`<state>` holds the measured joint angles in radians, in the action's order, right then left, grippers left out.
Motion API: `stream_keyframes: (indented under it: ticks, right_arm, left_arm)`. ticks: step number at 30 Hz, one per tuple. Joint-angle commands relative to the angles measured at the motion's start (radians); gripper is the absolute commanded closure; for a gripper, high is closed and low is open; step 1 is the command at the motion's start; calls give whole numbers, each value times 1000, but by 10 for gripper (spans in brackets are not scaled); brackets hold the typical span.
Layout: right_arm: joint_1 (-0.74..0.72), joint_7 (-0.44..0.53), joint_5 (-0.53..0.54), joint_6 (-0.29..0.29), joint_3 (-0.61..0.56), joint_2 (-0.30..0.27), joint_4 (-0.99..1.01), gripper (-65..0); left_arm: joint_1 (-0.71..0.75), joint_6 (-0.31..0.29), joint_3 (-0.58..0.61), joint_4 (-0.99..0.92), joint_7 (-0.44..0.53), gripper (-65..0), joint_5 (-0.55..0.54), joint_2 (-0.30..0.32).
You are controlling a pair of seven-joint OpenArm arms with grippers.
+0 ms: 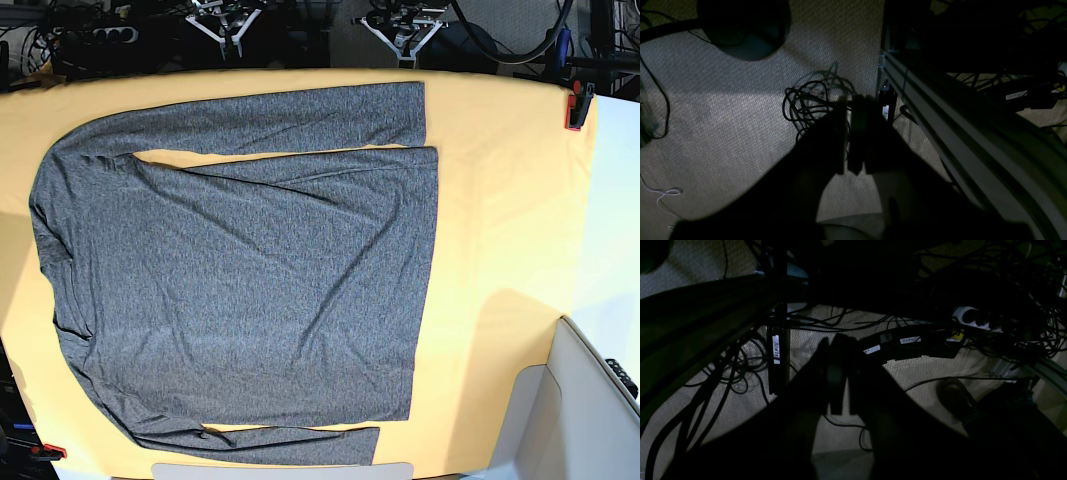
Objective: Fold the T-shirt properly
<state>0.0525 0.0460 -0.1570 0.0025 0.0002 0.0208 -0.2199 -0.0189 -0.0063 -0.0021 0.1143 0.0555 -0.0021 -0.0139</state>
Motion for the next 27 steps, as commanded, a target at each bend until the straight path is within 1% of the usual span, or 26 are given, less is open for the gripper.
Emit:
stream_keyframes:
  ticks: [1,7,9,13,19,21,27]
  right_arm:
    - [2,12,3,-5,-2,5,-5,0]
    - [10,12,3,-5,2,6,-14,0]
    - [47,12,3,-5,2,5,-68,0]
    - [142,12,-2,-5,-2,1,-214,0]
    - [260,12,-2,-5,-4,-2,-361,0]
    - [309,12,-2,-5,-4,-2,-425,0]
    - [490,9,3,-5,-1,-23,-695,0]
  left_arm:
    - [3,4,-2,5,8,-1,7,-2]
    - [23,4,-2,11,11,-1,4,-2]
    - [44,4,-2,46,11,-1,3,-2]
    - [145,4,-2,181,33,-1,6,-2]
    - [264,4,0,345,30,-1,3,2]
    - [307,4,0,417,28,0,1,15]
    - [481,4,0,712,25,0,1,21]
